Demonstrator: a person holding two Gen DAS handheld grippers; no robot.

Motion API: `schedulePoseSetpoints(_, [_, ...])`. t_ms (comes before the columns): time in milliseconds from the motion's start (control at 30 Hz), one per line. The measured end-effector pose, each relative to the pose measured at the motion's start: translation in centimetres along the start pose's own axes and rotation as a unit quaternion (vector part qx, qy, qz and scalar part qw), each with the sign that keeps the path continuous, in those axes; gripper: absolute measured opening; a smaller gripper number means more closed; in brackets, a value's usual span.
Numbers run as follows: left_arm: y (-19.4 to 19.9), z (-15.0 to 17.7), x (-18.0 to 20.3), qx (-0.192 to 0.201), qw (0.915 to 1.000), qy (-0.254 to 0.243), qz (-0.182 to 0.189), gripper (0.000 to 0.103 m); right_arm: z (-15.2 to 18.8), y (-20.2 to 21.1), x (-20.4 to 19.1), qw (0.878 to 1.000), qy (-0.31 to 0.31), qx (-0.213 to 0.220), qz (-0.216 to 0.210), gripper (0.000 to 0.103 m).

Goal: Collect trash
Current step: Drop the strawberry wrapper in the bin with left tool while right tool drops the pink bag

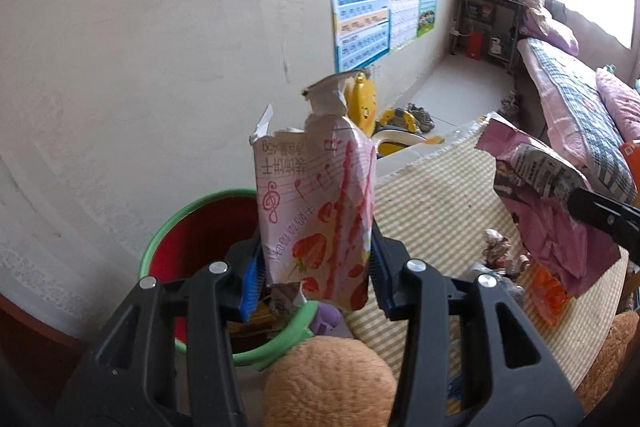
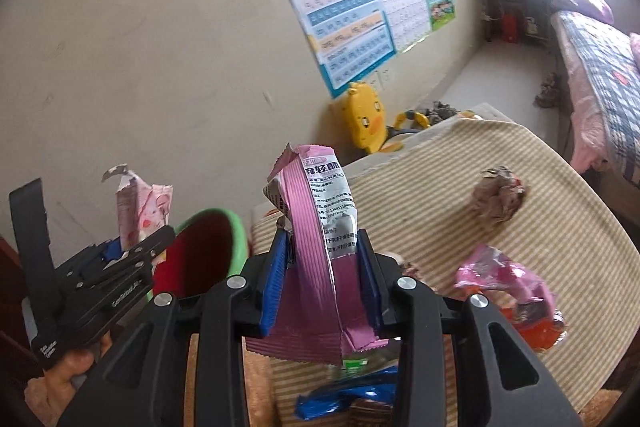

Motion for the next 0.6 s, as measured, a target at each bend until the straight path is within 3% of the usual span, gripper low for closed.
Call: schedulePoseSetpoints(600, [-1.8, 0.2, -10.3, -0.018, 0.9944, 0.079, -0.068, 0.043, -0.7, -6.0, -8.6, 0.995, 0.065, -0.042, -0.058, 0.033])
Point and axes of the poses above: each gripper's, at about its wrist camera, not at the fingertips, and y roughly against the way its jaws point, x to its right, z to its underside, the point moved 3 cm from there along -y, roughly the way its jaws point, and after that the axes turned 14 degrees about y, right-handed, at the moved point
